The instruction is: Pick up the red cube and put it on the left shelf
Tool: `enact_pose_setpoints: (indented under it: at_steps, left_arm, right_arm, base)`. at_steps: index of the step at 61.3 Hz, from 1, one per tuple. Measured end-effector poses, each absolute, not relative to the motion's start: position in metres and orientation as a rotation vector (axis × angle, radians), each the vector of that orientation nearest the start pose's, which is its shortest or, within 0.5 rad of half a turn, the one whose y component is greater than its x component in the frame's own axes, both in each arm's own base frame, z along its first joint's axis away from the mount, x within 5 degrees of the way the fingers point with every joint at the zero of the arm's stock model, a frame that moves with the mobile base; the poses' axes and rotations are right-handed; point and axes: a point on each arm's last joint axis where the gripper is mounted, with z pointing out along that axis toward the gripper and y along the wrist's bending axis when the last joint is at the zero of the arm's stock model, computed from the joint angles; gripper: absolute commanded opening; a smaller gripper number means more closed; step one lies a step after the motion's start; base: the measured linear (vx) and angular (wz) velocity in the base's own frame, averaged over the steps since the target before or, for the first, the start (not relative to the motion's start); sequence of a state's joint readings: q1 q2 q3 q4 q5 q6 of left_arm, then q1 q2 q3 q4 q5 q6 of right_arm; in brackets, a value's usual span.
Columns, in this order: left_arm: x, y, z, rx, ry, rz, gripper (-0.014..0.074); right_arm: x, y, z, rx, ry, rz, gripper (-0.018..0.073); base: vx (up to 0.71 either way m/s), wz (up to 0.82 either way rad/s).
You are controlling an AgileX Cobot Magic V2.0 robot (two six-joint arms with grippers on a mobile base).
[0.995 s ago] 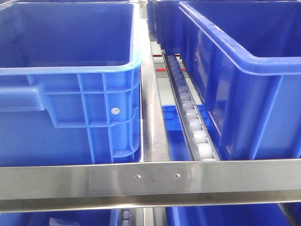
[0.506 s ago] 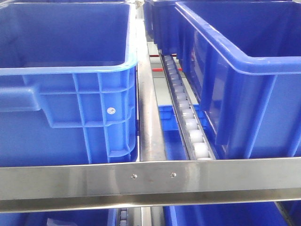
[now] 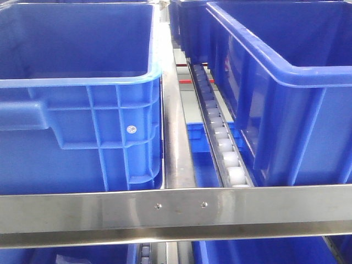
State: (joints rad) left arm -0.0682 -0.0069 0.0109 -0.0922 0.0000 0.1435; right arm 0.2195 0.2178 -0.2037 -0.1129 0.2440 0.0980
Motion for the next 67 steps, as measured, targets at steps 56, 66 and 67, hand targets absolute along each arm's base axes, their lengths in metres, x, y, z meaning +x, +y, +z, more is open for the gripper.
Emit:
enact_pose_setpoints:
  at_steps: [56, 66, 67]
  left_arm:
    - [0.056, -0.004, 0.21, 0.089, 1.485, -0.014, 0.0106]
    - [0.056, -0.004, 0.21, 0.089, 1.485, -0.014, 0.0106]
    - [0.056, -0.004, 0.21, 0.089, 1.485, -0.014, 0.0106]
  right_arm:
    - [0.057, 0.002, 0.202, -0.045, 1.528, 0.016, 0.0058]
    - [0.057, 0.002, 0.202, -0.045, 1.528, 0.016, 0.0058]
    - [0.057, 0.002, 0.202, -0.045, 1.528, 0.016, 0.0058]
  base:
    - [0.0, 0.0]
    - [0.0, 0.0]
    - [0.0, 0.0]
